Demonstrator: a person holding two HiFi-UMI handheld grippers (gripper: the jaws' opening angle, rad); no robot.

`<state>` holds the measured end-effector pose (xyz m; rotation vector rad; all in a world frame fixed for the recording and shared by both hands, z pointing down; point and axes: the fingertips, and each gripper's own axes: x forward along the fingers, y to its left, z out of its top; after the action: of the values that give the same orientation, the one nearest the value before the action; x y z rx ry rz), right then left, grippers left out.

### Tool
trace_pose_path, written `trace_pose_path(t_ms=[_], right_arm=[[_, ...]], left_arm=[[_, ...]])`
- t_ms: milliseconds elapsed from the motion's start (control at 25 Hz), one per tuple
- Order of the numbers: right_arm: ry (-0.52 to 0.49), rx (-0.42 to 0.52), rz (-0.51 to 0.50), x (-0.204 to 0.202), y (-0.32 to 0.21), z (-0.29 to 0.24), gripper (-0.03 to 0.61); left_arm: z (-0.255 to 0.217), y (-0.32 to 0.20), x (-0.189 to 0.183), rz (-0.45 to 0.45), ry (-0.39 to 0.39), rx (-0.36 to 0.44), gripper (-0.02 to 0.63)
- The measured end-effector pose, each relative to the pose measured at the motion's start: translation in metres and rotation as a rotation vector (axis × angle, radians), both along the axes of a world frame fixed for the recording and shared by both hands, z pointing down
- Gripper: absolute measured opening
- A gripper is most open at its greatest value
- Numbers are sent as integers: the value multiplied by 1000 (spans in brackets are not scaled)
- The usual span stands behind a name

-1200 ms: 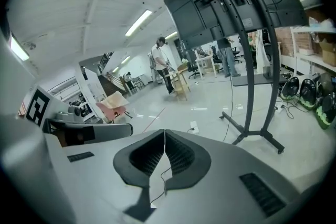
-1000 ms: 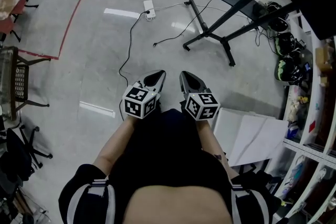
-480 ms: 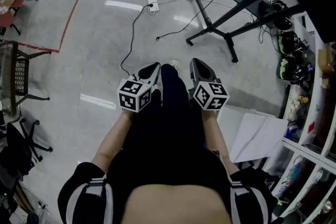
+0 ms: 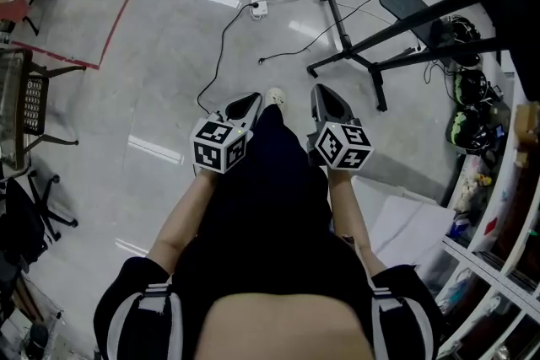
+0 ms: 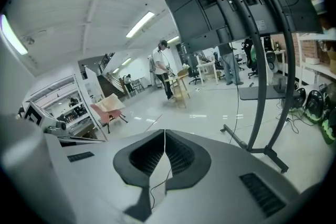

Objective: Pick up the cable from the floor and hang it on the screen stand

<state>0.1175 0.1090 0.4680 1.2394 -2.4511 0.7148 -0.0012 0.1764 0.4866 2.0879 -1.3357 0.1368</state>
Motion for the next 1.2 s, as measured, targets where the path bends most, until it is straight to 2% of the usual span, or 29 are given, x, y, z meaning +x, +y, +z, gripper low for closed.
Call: trace_pose_path(t_ms=[240,360,520,760,1200], right_arm=[[-22,-22,-19,-8,-36,3,23],[-2,-22,-36,-9,-59,4,23],[2,-39,-67,-9,-88,8,23],[24,-40,-62,-7,-129,13,23],[5,-67,-169,-8,-198,26,23]], left_arm=[[4,-34,-7,-22,5,-28,3],[1,-58,-9,-46,18,-22,3],[4,-90,-3,-26,-6,-18,3],[7,-128,0,-43,-1,-33,3],[18,-190,-6,-114,-38,-65,3]])
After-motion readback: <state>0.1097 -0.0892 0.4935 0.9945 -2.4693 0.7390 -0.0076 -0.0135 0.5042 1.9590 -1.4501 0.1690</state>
